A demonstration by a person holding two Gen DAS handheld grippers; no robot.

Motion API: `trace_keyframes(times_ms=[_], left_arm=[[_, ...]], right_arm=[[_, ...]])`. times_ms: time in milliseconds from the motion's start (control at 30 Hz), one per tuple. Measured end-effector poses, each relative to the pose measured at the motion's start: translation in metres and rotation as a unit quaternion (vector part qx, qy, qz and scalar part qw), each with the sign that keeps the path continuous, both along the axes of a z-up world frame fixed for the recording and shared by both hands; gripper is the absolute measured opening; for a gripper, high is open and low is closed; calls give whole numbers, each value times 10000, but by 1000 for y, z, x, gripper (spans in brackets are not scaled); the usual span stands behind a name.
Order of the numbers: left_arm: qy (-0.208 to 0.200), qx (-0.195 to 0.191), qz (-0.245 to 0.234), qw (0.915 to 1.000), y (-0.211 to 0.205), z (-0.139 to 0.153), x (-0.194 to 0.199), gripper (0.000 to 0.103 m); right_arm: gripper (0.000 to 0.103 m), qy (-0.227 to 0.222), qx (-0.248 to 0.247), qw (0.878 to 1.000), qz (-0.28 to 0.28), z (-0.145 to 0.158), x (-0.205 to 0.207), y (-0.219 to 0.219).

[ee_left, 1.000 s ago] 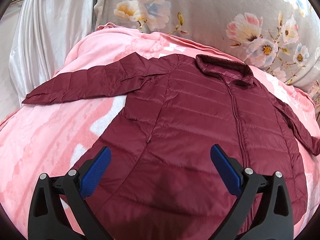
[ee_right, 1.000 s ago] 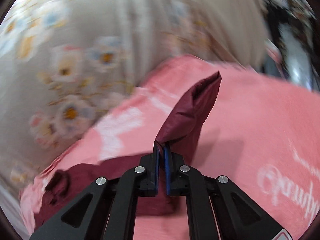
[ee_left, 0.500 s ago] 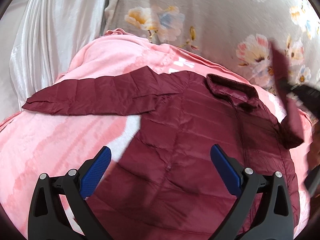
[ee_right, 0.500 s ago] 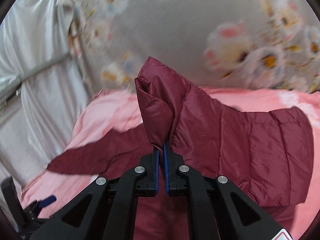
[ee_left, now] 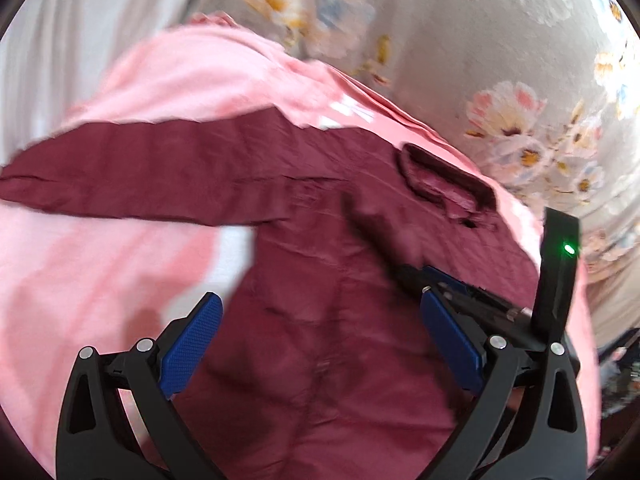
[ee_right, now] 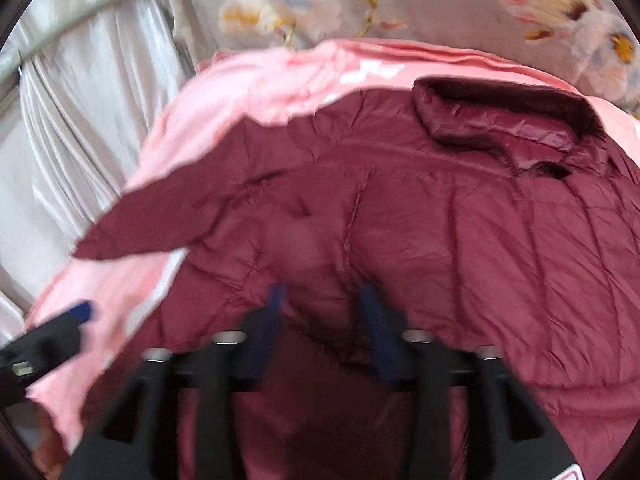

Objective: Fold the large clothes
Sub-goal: 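Lay the sleeve across the jacket body with the right tool and release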

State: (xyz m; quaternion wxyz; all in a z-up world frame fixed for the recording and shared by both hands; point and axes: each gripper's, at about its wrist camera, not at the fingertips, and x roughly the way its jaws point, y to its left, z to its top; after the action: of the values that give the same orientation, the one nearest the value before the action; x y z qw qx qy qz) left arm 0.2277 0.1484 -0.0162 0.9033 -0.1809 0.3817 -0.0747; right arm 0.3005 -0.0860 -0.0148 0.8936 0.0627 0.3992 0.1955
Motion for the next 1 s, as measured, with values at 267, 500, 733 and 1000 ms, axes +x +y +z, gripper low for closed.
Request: trace_keyframes(times_ms=[267, 500, 733, 1000], left_arm=[[868, -985, -633, 9893, -43, -33, 69, 97], [1122, -767, -451, 9897, -64, -47, 96, 55], [817, -117, -390, 9958, -65, -28, 110, 4], [844, 348, -424, 9949, -65, -49, 114, 3]], right_arm=[[64, -169, 820, 9893, -1192, 19, -64, -140], [61, 153, 1552, 9395, -3050, -16, -72, -287], [3, 314, 2326, 9094, -3435, -38, -38, -324], [1, -55, 1122, 9318, -3452, -23, -42, -298]])
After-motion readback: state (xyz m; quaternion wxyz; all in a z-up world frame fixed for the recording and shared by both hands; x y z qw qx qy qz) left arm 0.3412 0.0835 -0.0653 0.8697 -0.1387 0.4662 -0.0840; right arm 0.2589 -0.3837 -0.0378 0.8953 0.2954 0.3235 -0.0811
